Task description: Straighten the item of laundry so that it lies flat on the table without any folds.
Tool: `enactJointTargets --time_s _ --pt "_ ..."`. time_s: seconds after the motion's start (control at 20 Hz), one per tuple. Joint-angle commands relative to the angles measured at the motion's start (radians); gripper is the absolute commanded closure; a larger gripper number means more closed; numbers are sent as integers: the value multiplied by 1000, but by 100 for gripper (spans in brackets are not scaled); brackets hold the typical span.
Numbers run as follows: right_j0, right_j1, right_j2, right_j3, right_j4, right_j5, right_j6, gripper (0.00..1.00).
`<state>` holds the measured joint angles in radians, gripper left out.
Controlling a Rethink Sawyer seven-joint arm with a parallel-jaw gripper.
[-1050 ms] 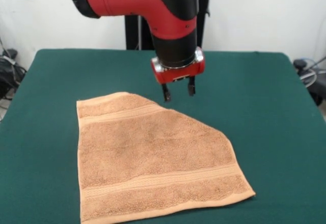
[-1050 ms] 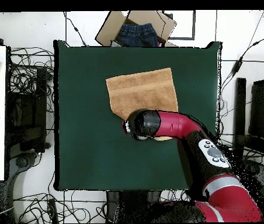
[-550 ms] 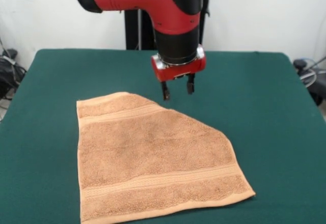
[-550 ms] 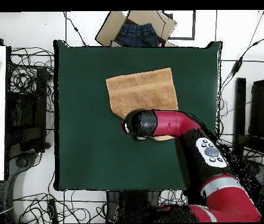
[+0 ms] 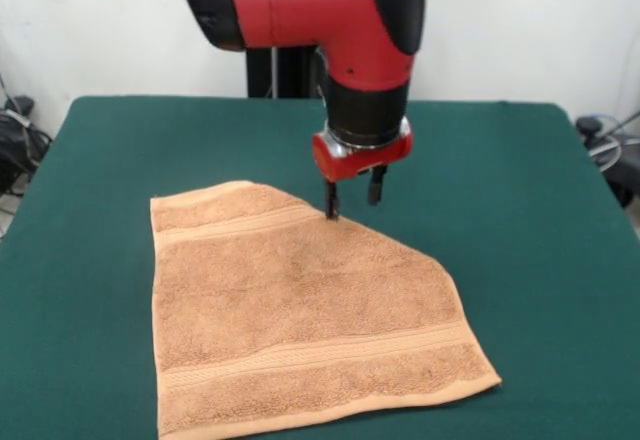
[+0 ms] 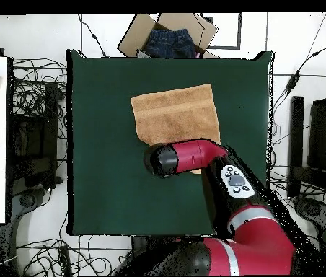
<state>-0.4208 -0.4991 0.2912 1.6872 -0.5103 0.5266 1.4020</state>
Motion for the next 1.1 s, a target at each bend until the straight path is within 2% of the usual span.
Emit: enactJointTargets --time_s 0.05,0.75,1.0,1.05,1.1 --pt "42 105 -59 -85 -99 -67 81 0" --pt "22 206 -51 -159 -145 -138 37 0" --pt "18 205 -57 -151 -152 -174 53 0" --pt "3 203 -47 -137 -159 -207 51 100" --pt "-1 202 -46 -132 -157 -217 57 100"
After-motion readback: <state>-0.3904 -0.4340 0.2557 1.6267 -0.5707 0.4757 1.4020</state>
